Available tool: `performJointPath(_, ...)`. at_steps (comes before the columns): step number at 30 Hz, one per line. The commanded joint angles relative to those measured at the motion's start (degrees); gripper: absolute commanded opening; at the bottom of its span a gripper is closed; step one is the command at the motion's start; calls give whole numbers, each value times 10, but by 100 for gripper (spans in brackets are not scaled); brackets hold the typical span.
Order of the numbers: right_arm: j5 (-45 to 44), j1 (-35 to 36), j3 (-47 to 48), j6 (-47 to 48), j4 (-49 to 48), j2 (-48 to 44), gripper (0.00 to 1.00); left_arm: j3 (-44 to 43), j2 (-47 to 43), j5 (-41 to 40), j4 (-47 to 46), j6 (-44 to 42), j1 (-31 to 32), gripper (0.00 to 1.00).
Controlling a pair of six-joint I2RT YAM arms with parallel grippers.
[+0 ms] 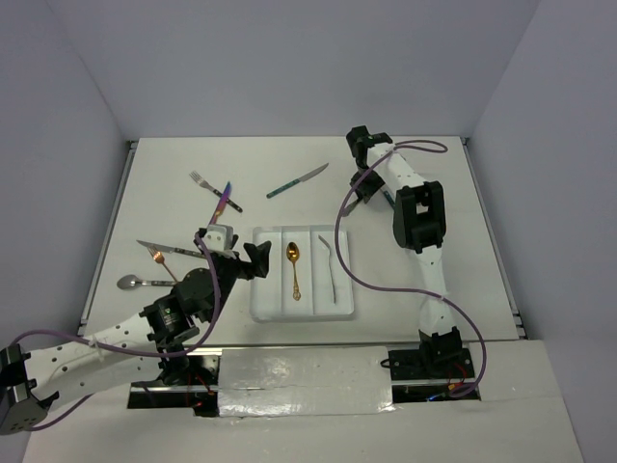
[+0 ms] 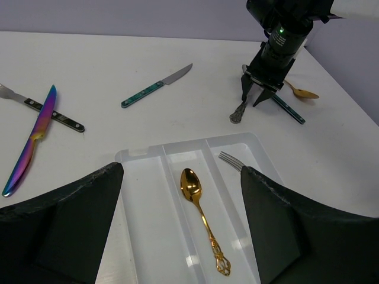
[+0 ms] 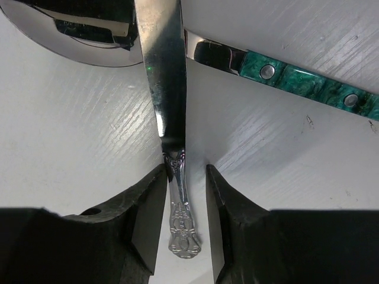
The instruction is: Sort the eating utensils into containers
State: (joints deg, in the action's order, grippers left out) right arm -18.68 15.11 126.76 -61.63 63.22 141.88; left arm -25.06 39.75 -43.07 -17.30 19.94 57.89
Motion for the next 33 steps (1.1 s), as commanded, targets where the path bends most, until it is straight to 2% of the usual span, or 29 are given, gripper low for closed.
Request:
performJointPath(1, -8, -3, -13, 1, 14, -10, 38, 0, -6, 4, -15, 12, 1, 93)
performJointPath(5, -7, -4, -17, 5, 0, -15, 26, 1, -3, 0, -17, 11, 2, 93)
performJointPath(9, 5, -11, -48, 23, -37, -31, 3, -1, 3, -3, -13, 11, 1, 93)
performJointPath(10, 12, -13, -56, 24, -44, -35, 0, -3, 4, -5, -12, 10, 1, 93)
performJointPath(17, 26, -25, -101, 65, -99, -60, 0, 3, -1, -8, -18, 9, 1, 93)
performJointPath(25, -9, -25, -172, 152, -200, -157, 0, 1, 9, -12, -19, 5, 2, 93)
performJointPath(30, -21, -26, -175, 184, -202, -184, 0, 6, 14, -15, -29, 1, 1, 93)
performJointPath(33, -14, -27, -178, 208, -216, -203, 0, -3, 23, -10, -21, -2, 1, 89)
